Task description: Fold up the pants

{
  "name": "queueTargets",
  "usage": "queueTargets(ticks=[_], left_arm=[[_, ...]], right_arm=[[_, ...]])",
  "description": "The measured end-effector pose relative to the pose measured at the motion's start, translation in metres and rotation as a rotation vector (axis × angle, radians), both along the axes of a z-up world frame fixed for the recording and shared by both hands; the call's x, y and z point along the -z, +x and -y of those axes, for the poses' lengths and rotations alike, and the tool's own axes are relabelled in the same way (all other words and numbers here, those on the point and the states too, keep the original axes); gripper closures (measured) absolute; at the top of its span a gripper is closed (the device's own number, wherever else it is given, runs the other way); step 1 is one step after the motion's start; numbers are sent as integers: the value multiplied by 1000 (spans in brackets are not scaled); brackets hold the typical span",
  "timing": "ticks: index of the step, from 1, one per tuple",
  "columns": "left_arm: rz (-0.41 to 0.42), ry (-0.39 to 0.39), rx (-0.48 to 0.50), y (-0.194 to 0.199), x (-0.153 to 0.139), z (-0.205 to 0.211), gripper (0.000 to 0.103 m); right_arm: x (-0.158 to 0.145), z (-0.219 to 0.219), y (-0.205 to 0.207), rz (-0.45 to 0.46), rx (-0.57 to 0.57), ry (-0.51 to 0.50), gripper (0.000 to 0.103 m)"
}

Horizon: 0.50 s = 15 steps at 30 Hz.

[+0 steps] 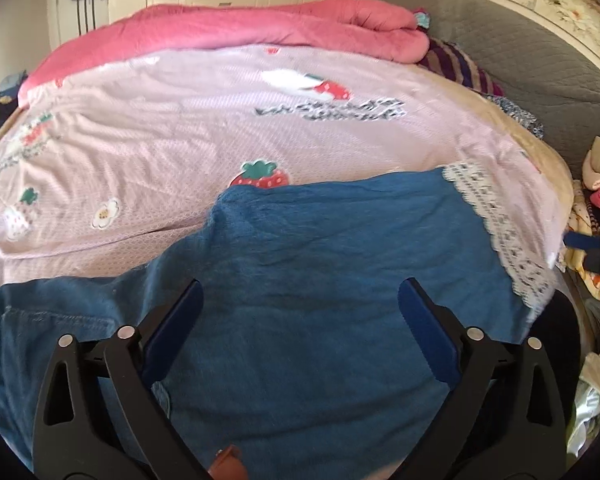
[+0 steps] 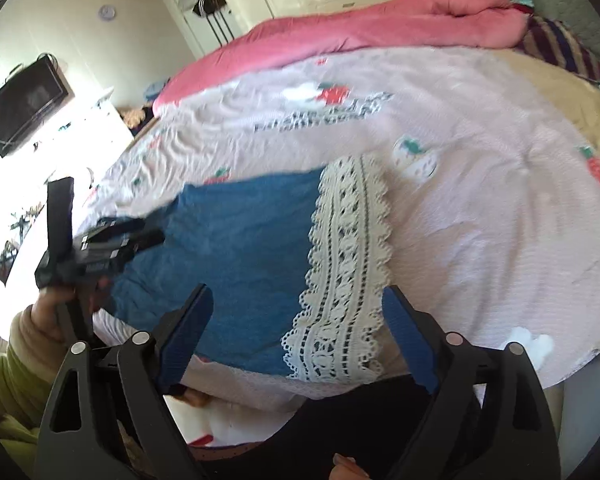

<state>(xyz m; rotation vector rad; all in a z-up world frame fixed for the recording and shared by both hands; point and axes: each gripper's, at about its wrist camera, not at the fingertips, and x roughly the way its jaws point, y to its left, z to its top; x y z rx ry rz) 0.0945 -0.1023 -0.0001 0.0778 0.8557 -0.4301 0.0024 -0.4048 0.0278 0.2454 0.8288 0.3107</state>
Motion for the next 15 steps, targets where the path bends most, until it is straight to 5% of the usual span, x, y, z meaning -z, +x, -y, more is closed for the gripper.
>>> queueTargets(ticks=[15], left_arm=[[68,-14,72,-64,-39,34,10]], right_arm=[[-6,5,-17,39,43,-43,8]])
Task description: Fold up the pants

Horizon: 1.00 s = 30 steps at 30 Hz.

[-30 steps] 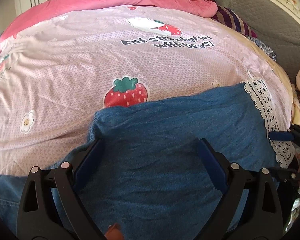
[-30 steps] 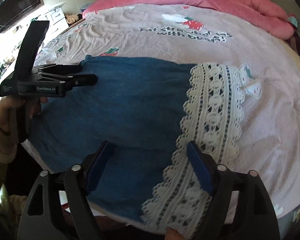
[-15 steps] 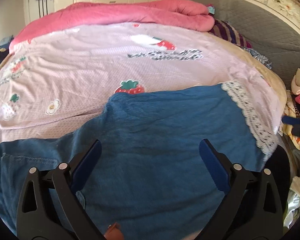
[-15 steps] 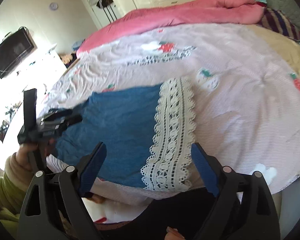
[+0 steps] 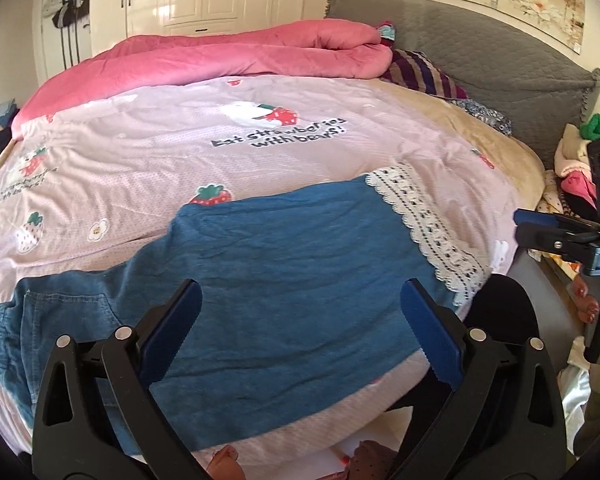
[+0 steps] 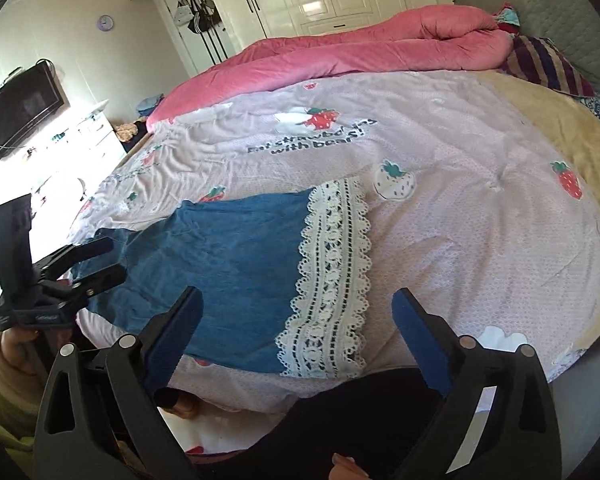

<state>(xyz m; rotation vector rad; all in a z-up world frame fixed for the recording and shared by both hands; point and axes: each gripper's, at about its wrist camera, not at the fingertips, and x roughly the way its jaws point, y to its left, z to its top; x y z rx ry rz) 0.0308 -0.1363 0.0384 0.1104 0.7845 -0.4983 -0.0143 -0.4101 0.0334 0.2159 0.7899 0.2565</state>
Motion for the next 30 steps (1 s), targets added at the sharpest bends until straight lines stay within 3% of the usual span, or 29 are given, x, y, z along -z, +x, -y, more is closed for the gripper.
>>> queueTargets(ticks=[10,18,30], left_arm=[[-22,36,74,-14,12,37,10],[-60,67,211,-30,37,84,10],[-39,96,384,-40,52,137,12]], right_arm=[[9,8,19,-21,0,-38,7],[20,2,71,-66,-70,-30,7],[42,7,143,-162,-121,66,9]])
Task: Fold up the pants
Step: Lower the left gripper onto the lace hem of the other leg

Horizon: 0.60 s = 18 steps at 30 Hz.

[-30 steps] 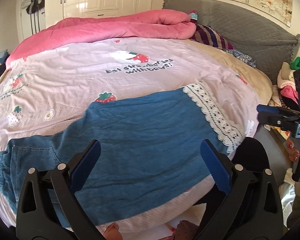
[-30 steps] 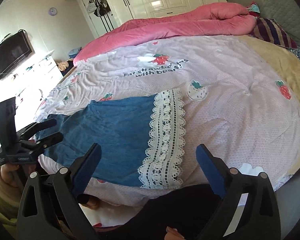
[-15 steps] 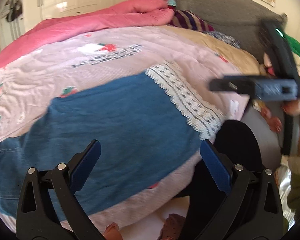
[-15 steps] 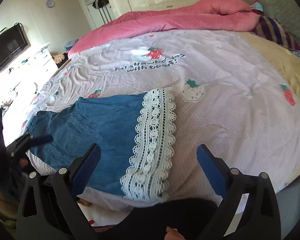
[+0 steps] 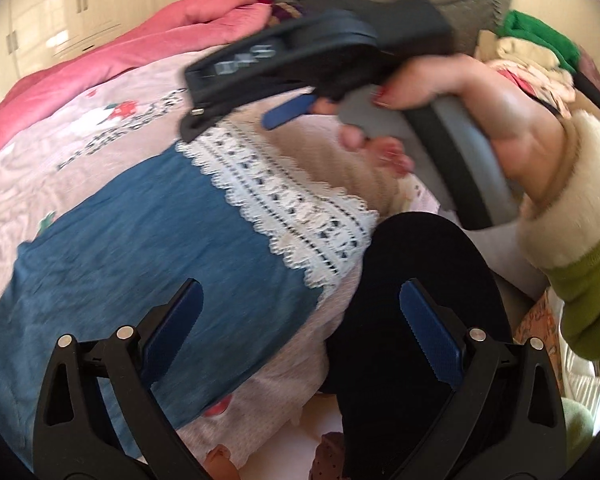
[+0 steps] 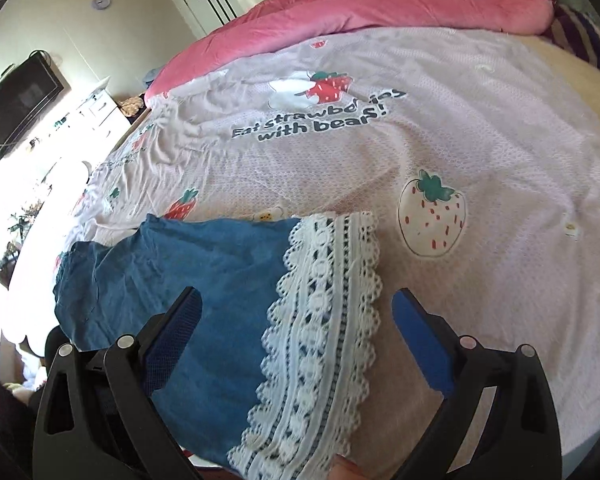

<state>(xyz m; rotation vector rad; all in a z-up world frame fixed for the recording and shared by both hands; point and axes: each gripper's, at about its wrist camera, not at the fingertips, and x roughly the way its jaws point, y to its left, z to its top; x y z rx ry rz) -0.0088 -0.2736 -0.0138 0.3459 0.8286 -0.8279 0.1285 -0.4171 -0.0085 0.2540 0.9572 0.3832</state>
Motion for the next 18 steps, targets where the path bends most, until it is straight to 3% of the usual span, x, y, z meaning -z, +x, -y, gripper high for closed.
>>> queueTargets(ticks=[3,10,15,18], left_arm=[[6,16,42,-1,5,11,21],[-3,37,85,3,17,25,46],[-5,51,103,4,23,26,55],[5,57,120,3,25,27,56]], right_arm=[[6,2,9,-16,-20,32,18],[19,6,26,-48,-39,70,26],[26,6,34,-70,-42,77,41],[21,3,31,-50,-56,72,47]])
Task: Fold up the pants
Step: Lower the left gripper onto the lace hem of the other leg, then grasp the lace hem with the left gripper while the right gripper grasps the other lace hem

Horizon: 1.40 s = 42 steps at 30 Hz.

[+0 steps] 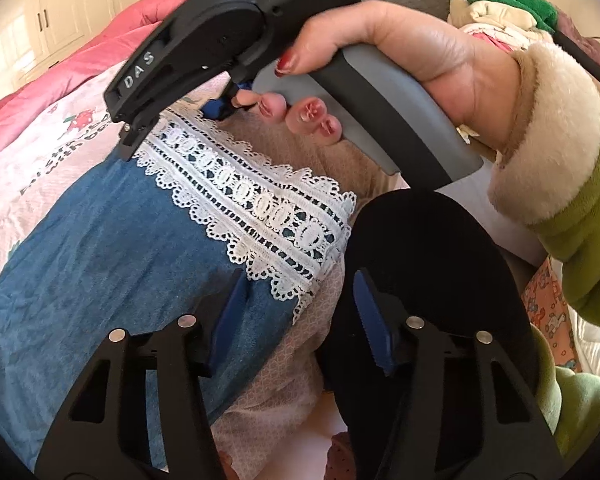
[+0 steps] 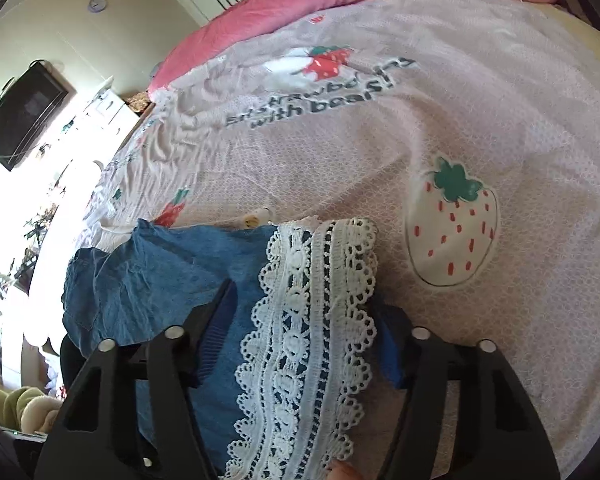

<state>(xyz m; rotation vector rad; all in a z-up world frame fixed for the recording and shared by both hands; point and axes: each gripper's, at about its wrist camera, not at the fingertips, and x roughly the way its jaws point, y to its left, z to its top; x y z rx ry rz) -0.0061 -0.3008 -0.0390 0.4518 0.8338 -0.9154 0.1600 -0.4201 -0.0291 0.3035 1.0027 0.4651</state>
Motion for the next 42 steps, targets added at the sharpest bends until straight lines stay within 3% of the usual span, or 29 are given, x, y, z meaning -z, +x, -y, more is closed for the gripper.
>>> queueTargets(ticks=[6,14,17,22,30,42], left_arm=[[40,29,28,-2,8,9,58],[212,127,51,-19,20,36,67],[267,152,45,-25,25,40,80],[213,104,30,-21,17,29,94],[13,-106,-47,0,-9,-9,96],[2,-184,-87,1,-33,-41,96]], right_arm=[[-5,2,-8,15,-8,-8,48],[-3,3,-12,5,1,18,46],[-5,3,-11,4,0,16,46],[-10,9,-14,14,19,34,43],[-16,29,-27,-7,58,54,33],[-3,20,-14,-153,47,126,32]])
